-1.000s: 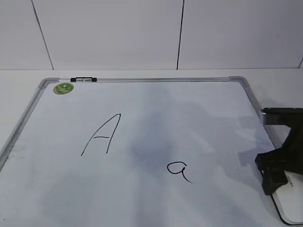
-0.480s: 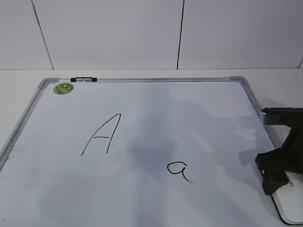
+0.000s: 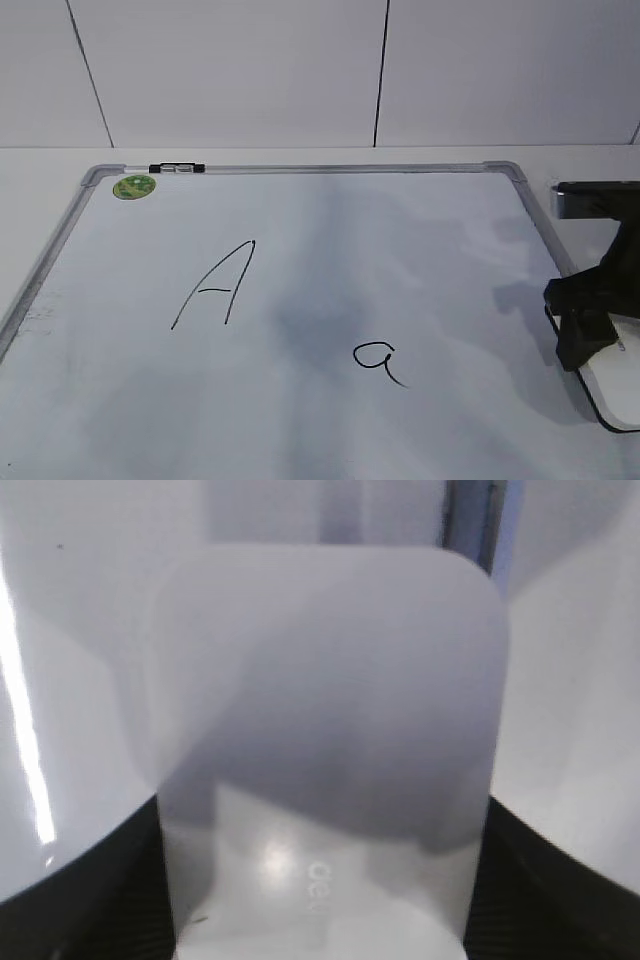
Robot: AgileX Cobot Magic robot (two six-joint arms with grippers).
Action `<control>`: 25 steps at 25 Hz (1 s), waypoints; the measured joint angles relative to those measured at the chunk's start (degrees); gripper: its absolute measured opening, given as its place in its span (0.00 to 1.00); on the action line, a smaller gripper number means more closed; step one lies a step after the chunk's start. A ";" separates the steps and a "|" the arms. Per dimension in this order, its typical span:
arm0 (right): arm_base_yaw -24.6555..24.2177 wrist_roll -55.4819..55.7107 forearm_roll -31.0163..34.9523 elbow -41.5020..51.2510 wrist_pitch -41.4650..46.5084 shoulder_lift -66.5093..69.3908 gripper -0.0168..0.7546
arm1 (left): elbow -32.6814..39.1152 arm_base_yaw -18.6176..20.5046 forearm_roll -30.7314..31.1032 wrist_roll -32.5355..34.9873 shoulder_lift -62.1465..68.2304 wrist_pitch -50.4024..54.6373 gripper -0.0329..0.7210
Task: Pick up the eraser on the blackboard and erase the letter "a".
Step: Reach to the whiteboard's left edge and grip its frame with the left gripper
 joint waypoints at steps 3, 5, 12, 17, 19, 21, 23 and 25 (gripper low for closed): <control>0.00 -2.34 1.82 -1.58 2.79 -1.13 0.71 | 0.00 0.00 0.00 0.00 0.00 0.00 0.54; 0.00 -3.93 3.13 -2.61 4.50 -1.64 0.71 | 0.00 0.00 0.00 0.00 0.00 0.00 0.54; 3.84 -5.37 5.23 -6.96 8.76 -2.02 0.71 | 0.00 0.00 0.00 0.00 0.00 0.00 0.54; 9.86 -5.50 5.23 -8.87 9.29 -2.02 0.71 | 0.00 0.00 0.00 0.00 0.00 0.00 0.54; 11.29 -5.50 5.23 -9.29 9.41 -2.02 0.71 | 0.00 0.00 0.00 0.00 0.00 0.00 0.54; 11.94 -5.50 5.34 -9.75 10.17 -2.02 0.71 | 0.00 0.00 0.00 0.00 0.00 0.00 0.54; 12.04 -5.50 5.34 -9.87 10.51 -2.02 0.71 | 0.00 0.00 0.00 0.00 0.00 0.00 0.54; 12.04 -5.50 5.34 -9.87 10.67 -2.02 0.71 | 0.00 0.00 0.00 0.00 0.00 0.00 0.54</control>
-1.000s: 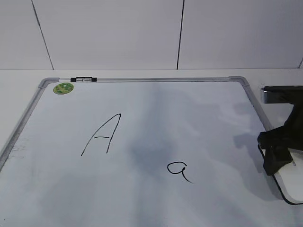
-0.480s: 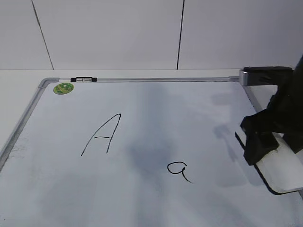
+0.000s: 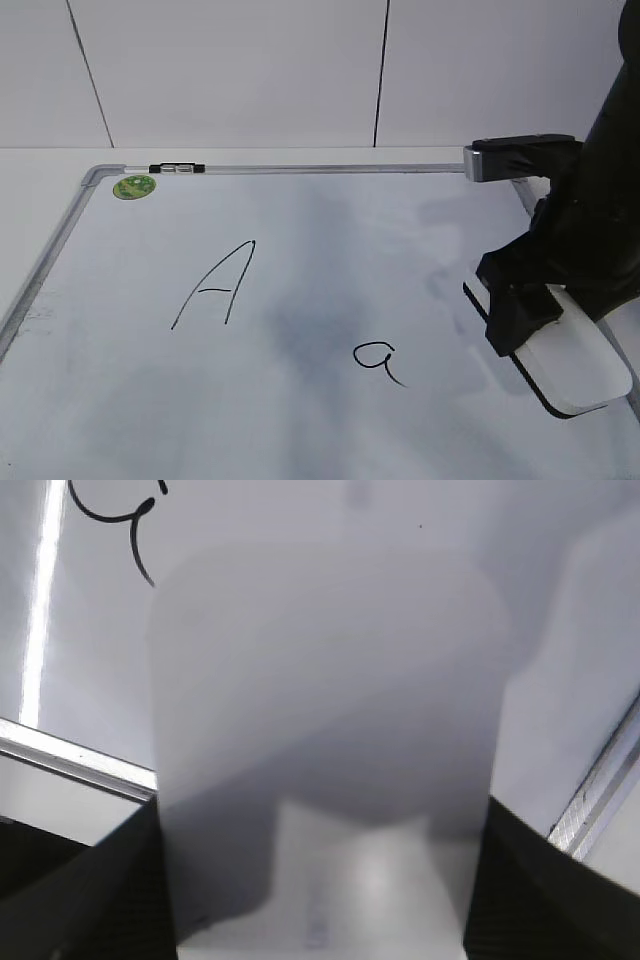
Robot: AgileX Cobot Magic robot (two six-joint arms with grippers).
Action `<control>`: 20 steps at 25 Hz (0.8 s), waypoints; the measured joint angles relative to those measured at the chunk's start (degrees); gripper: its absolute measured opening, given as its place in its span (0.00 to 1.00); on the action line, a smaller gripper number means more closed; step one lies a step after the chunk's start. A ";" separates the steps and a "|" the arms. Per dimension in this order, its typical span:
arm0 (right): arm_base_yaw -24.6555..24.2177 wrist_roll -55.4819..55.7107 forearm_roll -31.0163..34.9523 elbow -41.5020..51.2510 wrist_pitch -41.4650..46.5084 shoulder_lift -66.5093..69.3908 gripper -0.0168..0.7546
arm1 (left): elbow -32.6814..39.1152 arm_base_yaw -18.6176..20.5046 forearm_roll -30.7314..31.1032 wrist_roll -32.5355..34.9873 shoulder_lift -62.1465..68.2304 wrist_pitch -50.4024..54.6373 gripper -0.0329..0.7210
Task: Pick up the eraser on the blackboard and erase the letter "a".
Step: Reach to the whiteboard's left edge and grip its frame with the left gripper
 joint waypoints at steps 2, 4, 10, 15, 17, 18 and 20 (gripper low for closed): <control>0.00 0.00 0.00 0.00 0.21 0.00 0.71 | 0.00 0.00 0.00 0.00 0.00 0.00 0.54; 0.00 0.00 0.00 0.00 0.39 0.00 0.71 | 0.00 0.00 0.00 0.00 0.00 0.00 0.54; 0.00 0.00 0.10 0.00 0.54 0.00 0.71 | 0.00 0.00 0.00 0.00 0.00 0.00 0.54; 0.00 0.00 0.10 0.00 0.68 0.00 0.71 | 0.00 0.00 -0.11 0.00 0.00 0.00 0.54; 0.00 0.00 0.10 0.00 0.68 0.00 0.71 | 0.00 0.00 -0.20 0.00 0.00 0.00 0.54; 0.00 0.00 0.10 0.00 0.68 0.00 0.71 | 0.00 0.00 -0.34 0.00 0.00 0.00 0.54; 0.00 0.00 0.10 0.00 0.68 0.00 0.71 | 0.00 0.00 -0.85 0.00 0.00 0.00 0.54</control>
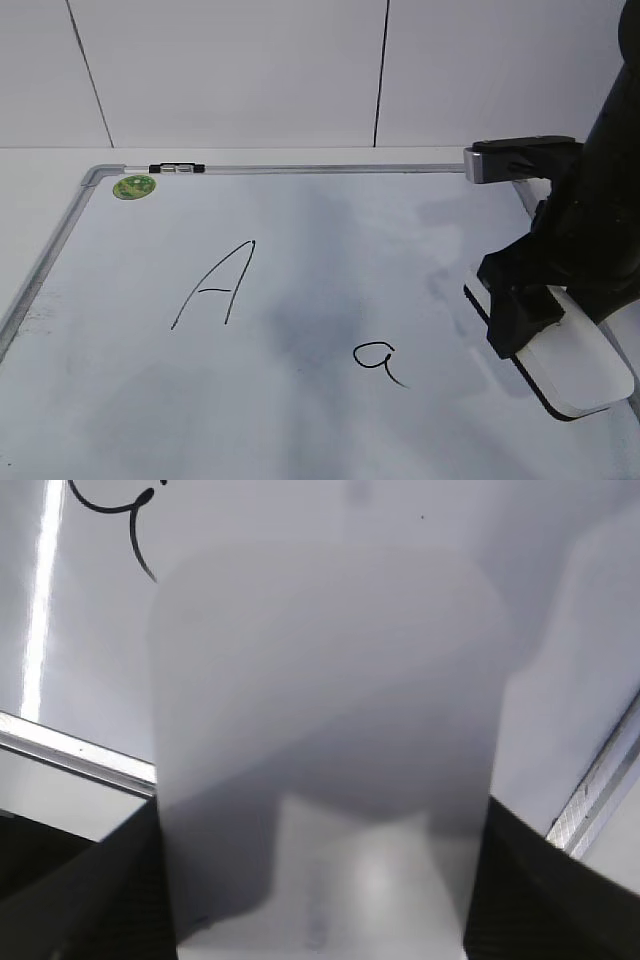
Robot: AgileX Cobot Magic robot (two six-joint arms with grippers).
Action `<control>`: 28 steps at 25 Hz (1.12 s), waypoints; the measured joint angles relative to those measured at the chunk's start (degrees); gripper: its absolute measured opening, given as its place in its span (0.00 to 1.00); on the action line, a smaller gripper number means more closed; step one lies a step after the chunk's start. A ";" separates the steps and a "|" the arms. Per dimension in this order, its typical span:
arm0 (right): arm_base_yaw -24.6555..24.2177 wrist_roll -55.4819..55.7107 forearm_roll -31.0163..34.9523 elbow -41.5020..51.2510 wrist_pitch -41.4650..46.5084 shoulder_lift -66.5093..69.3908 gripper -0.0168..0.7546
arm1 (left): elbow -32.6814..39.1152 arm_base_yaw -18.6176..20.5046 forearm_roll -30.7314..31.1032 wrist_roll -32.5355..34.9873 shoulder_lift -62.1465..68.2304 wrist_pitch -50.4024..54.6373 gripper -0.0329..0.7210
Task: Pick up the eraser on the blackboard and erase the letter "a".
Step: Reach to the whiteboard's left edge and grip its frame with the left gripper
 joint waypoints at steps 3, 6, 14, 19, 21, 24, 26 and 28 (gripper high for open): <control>0.00 0.00 0.00 0.00 0.00 0.00 0.71 | 0.00 0.00 -0.78 0.00 0.00 0.00 0.54; 0.00 0.00 0.00 0.00 0.00 0.00 0.71 | -0.46 0.00 -1.27 0.00 0.00 0.05 0.54; 0.00 0.00 -0.10 0.00 0.00 0.00 0.71 | -7.71 0.00 -1.63 0.00 2.98 2.08 0.65; 0.00 0.00 -0.10 0.00 0.00 0.00 0.71 | -10.57 0.00 -2.92 0.00 14.19 2.31 0.66; 0.00 0.00 -0.10 0.00 0.00 0.00 0.71 | -11.25 0.00 -3.55 0.00 19.47 2.03 0.66; 0.00 0.00 -0.10 0.00 0.00 0.00 0.71 | -12.53 0.00 -3.82 0.00 27.48 0.31 0.66; 0.00 0.00 -0.10 0.00 0.00 0.00 0.71 | -13.07 0.00 -3.90 0.00 32.72 -1.76 0.66; 0.00 0.00 -0.10 0.00 0.00 0.00 0.71 | -13.55 0.00 -3.94 0.00 37.17 -3.81 0.66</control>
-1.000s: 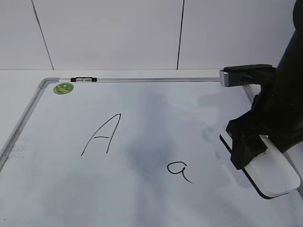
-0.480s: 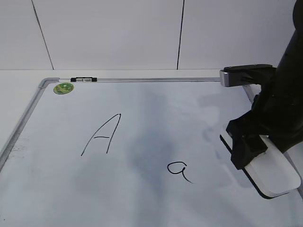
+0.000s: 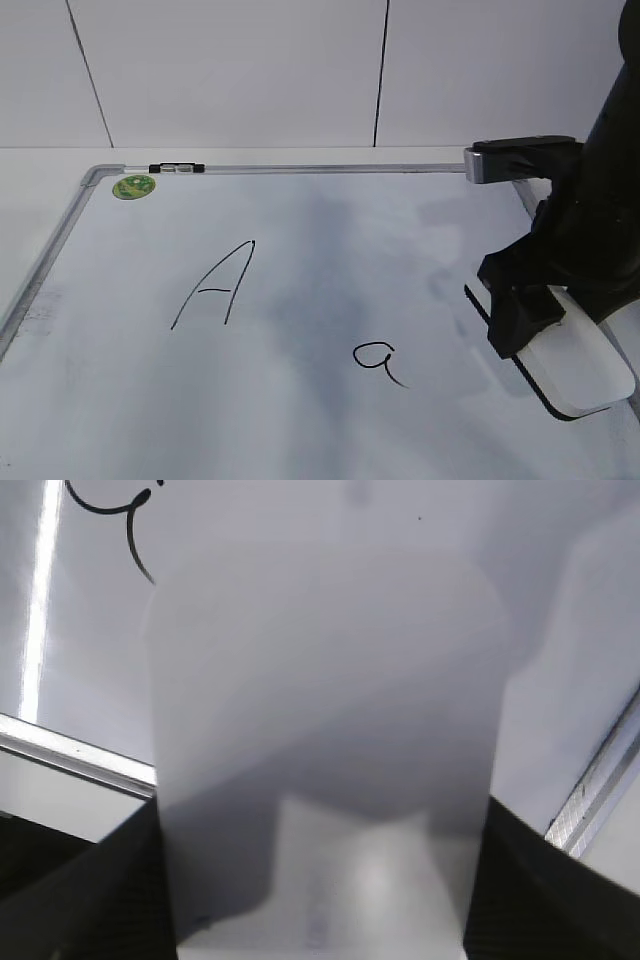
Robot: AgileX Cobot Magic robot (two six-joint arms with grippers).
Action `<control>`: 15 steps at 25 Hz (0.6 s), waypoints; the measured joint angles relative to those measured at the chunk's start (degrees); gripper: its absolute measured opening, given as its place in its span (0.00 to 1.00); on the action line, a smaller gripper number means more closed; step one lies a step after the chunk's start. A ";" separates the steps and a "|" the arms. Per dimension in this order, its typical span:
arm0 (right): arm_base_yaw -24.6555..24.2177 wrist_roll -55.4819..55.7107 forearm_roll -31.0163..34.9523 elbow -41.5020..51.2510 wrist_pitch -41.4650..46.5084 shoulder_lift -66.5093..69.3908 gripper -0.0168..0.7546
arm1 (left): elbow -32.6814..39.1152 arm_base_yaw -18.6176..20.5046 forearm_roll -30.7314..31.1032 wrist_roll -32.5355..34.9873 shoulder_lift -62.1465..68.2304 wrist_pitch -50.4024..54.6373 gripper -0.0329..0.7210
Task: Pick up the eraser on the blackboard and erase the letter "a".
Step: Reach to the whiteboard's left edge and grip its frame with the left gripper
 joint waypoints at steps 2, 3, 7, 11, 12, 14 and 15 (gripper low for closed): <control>0.00 0.00 0.00 0.00 0.00 0.00 0.71 | -0.08 0.00 -0.10 0.00 4.74 -1.93 0.66; 0.00 0.00 0.00 0.00 0.00 0.00 0.71 | -0.08 0.00 -0.10 0.00 6.78 -2.55 0.66; 0.00 0.00 0.00 0.00 0.00 0.00 0.71 | -0.21 0.00 -0.10 0.00 16.08 -4.20 0.66; 0.00 0.00 0.00 0.00 0.00 0.00 0.71 | -3.03 0.00 0.03 0.37 24.52 -4.47 0.66; 0.00 0.00 0.00 0.00 0.00 0.00 0.71 | -4.31 0.00 0.24 0.62 26.62 -4.47 0.66; 0.00 0.00 0.00 0.00 0.00 0.00 0.71 | -7.06 0.00 0.45 1.37 30.48 -4.57 0.66; 0.00 0.00 0.00 0.00 0.00 0.00 0.71 | -8.74 0.00 0.45 1.47 32.62 -4.57 0.66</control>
